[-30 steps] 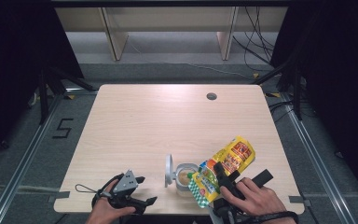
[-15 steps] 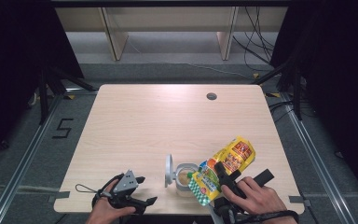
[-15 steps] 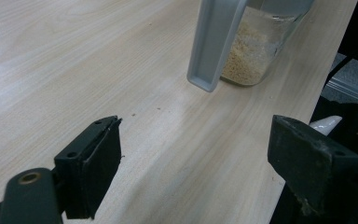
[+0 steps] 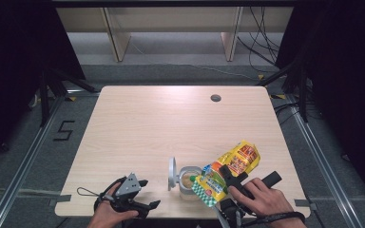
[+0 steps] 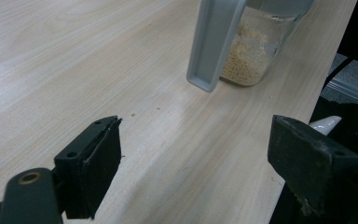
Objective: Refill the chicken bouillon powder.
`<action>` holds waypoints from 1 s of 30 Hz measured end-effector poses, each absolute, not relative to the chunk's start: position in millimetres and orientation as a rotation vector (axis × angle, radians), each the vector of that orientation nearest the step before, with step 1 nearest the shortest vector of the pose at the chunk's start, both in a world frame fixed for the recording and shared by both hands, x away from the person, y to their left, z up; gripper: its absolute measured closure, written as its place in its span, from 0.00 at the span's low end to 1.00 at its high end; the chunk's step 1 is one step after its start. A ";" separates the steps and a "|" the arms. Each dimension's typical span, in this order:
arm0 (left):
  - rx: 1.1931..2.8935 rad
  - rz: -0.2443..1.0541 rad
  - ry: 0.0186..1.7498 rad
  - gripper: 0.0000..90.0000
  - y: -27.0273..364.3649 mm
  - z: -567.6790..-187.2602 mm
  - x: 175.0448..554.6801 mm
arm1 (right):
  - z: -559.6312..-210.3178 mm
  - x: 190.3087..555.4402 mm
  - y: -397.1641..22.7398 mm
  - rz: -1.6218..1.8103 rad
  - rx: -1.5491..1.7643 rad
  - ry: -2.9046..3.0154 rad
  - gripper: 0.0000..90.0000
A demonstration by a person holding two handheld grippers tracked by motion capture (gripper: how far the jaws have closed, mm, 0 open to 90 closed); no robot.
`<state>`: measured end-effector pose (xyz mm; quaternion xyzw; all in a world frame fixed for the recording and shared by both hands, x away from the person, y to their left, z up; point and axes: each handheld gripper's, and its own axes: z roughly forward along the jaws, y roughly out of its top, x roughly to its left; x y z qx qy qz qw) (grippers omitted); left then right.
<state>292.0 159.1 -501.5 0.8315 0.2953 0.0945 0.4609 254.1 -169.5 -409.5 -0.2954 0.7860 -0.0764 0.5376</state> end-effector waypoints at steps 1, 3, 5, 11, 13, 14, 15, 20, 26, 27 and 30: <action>2.066 0.236 0.725 0.19 160.2 -500.4 292.2 | -409.1 254.9 -169.6 -0.180 -0.716 1.866 0.75; 2.065 0.237 0.726 0.19 160.3 -500.4 292.3 | -408.4 255.6 -173.7 -0.144 -0.675 1.901 0.75; 2.071 0.238 0.723 0.19 160.6 -499.9 291.9 | -407.7 258.6 -176.7 -0.103 -0.662 1.924 0.76; 2.070 0.242 0.724 0.19 160.8 -499.8 292.3 | -411.1 272.2 -185.4 -0.021 -0.675 1.972 0.77; 2.065 0.238 0.726 0.19 160.4 -500.2 292.5 | -411.4 274.6 -189.7 0.024 -0.632 2.013 0.78; 2.066 0.240 0.727 0.19 160.4 -500.4 292.6 | -412.7 276.8 -190.1 0.069 -0.626 2.017 0.78; 2.069 0.239 0.725 0.19 160.6 -500.2 292.5 | -414.4 277.8 -193.1 0.099 -0.577 2.045 0.78; 2.069 0.257 0.698 0.19 161.3 -499.6 293.3 | -414.1 287.9 -201.5 0.204 -0.566 2.062 0.78; 2.071 0.243 0.724 0.19 160.9 -499.6 292.3 | -413.1 289.3 -212.8 0.321 -0.428 2.116 0.79; 2.061 0.245 0.723 0.19 160.4 -499.9 292.1 | -410.6 290.6 -213.4 0.327 -0.454 2.099 0.79; 2.060 0.248 0.725 0.19 160.6 -499.7 292.1 | -410.6 294.9 -217.8 0.376 -0.434 2.114 0.79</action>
